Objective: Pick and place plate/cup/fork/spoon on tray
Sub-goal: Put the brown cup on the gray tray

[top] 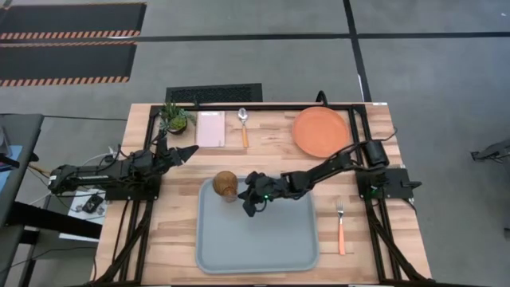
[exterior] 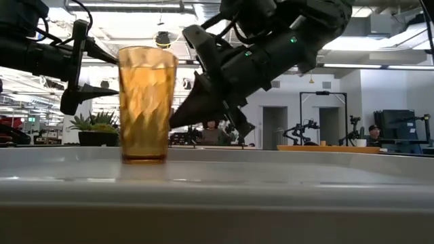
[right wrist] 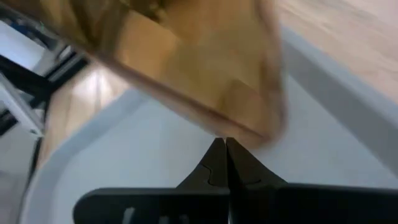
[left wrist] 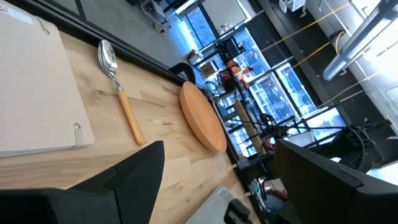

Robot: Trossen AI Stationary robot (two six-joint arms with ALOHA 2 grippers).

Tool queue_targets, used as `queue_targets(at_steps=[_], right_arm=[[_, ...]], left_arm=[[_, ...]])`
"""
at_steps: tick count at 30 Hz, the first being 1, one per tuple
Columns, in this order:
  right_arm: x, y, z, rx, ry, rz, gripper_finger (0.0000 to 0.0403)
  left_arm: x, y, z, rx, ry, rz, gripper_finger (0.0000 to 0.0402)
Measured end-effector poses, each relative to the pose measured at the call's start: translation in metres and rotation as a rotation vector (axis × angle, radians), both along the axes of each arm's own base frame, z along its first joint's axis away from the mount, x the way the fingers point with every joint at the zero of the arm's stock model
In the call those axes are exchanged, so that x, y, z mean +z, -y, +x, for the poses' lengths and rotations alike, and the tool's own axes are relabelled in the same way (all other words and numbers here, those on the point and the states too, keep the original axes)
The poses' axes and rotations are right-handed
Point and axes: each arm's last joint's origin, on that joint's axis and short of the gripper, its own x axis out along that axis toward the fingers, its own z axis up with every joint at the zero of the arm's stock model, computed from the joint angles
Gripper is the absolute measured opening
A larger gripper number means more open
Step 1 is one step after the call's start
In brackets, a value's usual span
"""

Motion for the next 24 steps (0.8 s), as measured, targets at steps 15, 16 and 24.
queue_targets(at_steps=[15, 16, 24], right_arm=[[0.002, 0.025, 0.015, 0.020, 0.015, -0.035, 0.0000], [0.002, 0.027, 0.015, 0.017, 0.008, -0.036, 0.0001], [-0.001, 0.034, 0.014, 0.020, -0.017, -0.027, 0.0001]], left_arm=[[0.000, 0.000, 0.000, 0.002, -0.008, 0.014, 0.0290], [0.000, 0.000, 0.000, 0.002, -0.009, 0.015, 0.0290], [0.000, 0.000, 0.000, 0.004, -0.012, 0.021, 0.0290]])
